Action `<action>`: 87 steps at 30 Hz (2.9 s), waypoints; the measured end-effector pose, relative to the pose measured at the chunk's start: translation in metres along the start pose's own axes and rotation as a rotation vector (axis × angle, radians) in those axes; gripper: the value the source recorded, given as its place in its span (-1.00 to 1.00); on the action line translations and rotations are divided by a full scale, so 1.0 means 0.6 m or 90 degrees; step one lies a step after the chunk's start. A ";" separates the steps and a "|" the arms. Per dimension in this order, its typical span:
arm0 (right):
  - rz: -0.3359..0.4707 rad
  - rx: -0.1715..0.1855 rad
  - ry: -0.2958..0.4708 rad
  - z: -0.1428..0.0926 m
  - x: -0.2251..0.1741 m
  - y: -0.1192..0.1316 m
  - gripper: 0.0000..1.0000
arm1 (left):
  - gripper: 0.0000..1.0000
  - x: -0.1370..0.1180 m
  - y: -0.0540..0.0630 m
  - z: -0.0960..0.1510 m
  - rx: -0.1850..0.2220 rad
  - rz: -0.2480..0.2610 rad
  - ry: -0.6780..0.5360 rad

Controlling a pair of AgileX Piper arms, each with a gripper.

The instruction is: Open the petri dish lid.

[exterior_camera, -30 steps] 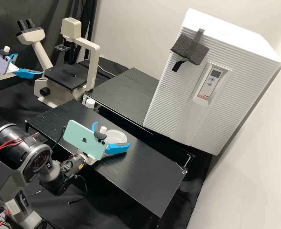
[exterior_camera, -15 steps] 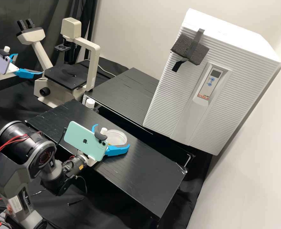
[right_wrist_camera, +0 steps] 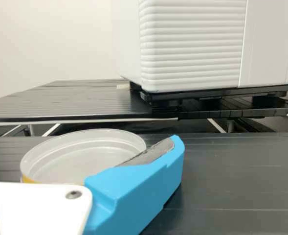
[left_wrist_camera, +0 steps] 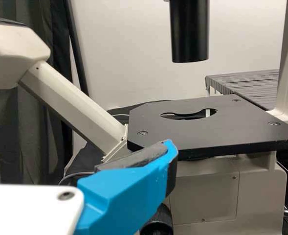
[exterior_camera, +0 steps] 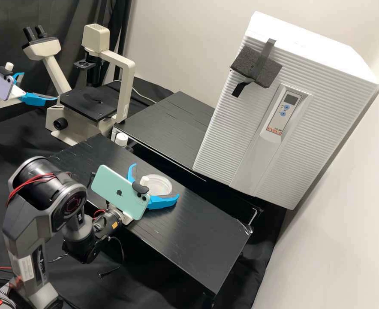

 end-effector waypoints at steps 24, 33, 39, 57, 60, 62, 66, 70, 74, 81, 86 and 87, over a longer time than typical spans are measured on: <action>0.020 0.001 -0.013 0.014 0.001 0.014 1.00 | 1.00 0.000 0.000 0.000 0.000 0.000 0.000; 0.022 -0.001 -0.013 0.015 0.000 0.017 1.00 | 1.00 0.000 0.000 0.000 0.000 0.000 0.000; 0.022 -0.001 -0.013 0.015 0.000 0.017 1.00 | 1.00 0.000 0.000 0.000 0.000 0.000 0.000; 0.021 -0.001 -0.021 0.025 0.002 0.014 1.00 | 1.00 0.000 0.000 0.000 0.000 0.000 0.000; 0.020 -0.006 -0.022 0.025 0.002 0.014 1.00 | 1.00 0.000 0.000 0.000 0.000 0.000 0.000; 0.020 -0.011 -0.022 0.025 0.002 0.014 1.00 | 1.00 0.000 0.000 0.000 0.000 0.000 0.000; 0.019 -0.012 -0.023 0.026 0.003 0.014 1.00 | 1.00 0.000 0.000 0.000 0.000 0.000 0.000; 0.019 -0.017 -0.023 0.026 0.003 0.014 1.00 | 1.00 0.000 0.000 0.000 0.000 0.000 0.000; 0.027 -0.019 -0.025 0.026 -0.004 0.018 1.00 | 1.00 0.000 0.000 0.000 0.000 0.000 0.000; 0.067 -0.019 -0.034 0.018 -0.034 0.039 1.00 | 1.00 0.000 0.000 0.000 0.000 0.000 0.000; 0.082 -0.018 -0.030 0.011 -0.048 0.044 1.00 | 1.00 0.000 0.000 0.000 0.000 0.000 0.000; 0.082 -0.017 -0.031 0.011 -0.048 0.044 1.00 | 1.00 0.000 0.000 0.000 0.000 0.000 0.000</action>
